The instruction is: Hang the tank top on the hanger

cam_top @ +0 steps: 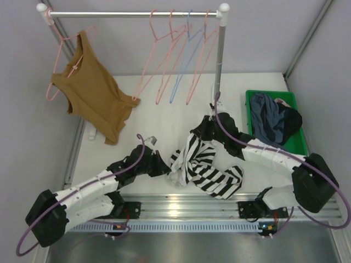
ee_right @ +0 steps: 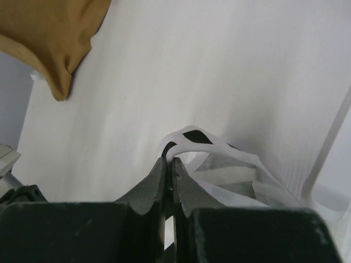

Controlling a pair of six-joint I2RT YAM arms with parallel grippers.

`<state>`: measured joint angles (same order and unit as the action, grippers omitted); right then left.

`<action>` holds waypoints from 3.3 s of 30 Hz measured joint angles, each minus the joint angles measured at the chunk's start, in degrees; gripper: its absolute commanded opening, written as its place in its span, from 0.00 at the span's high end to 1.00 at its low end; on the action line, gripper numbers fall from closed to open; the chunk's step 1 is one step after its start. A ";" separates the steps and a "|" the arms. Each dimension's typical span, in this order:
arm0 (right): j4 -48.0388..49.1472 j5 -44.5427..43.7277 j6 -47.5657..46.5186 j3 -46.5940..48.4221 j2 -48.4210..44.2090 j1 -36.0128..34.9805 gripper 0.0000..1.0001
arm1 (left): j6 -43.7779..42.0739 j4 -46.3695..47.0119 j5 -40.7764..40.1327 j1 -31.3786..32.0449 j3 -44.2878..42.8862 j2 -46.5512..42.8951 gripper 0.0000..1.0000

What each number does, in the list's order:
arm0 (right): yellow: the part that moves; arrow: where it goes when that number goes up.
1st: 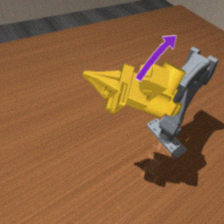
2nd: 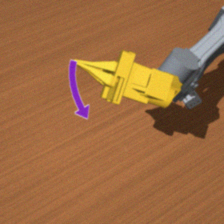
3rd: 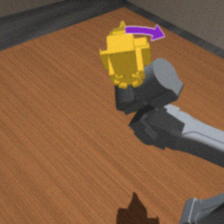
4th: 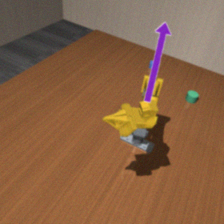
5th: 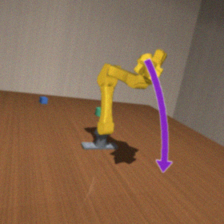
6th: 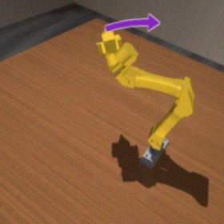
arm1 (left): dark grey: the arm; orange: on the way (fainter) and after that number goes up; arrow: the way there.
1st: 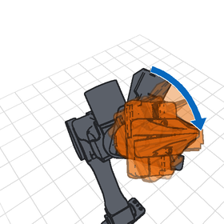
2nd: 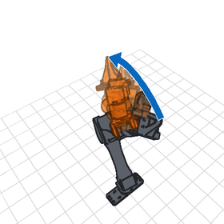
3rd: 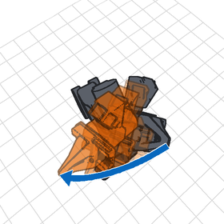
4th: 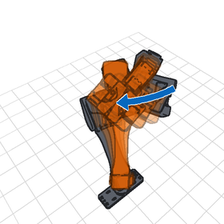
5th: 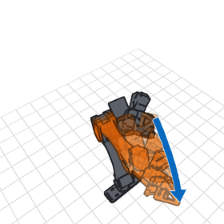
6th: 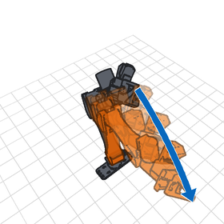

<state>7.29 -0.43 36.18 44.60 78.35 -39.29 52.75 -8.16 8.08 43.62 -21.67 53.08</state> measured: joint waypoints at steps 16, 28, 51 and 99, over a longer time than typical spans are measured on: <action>-12.44 -5.60 -0.39 -5.88 -25.18 0.04 0.99 | -1.88 -9.16 -1.64 0.04 -5.40 -2.03 0.65; -18.86 -7.02 0.48 -9.75 -33.33 0.02 0.99 | -2.91 -12.48 -2.16 1.79 -3.21 -4.66 0.61; -21.66 -7.50 -0.24 -9.31 -33.99 -0.72 0.99 | -5.25 -0.33 -15.69 8.22 0.11 4.70 1.00; -30.36 -2.54 -12.15 28.92 -31.69 -1.09 1.00 | -24.83 -38.62 -17.53 8.31 -69.64 3.69 1.00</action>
<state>-23.07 -2.96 24.03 73.52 46.65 -40.38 27.92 -46.78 -9.45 51.92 -91.31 56.77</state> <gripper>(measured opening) 0.031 0.015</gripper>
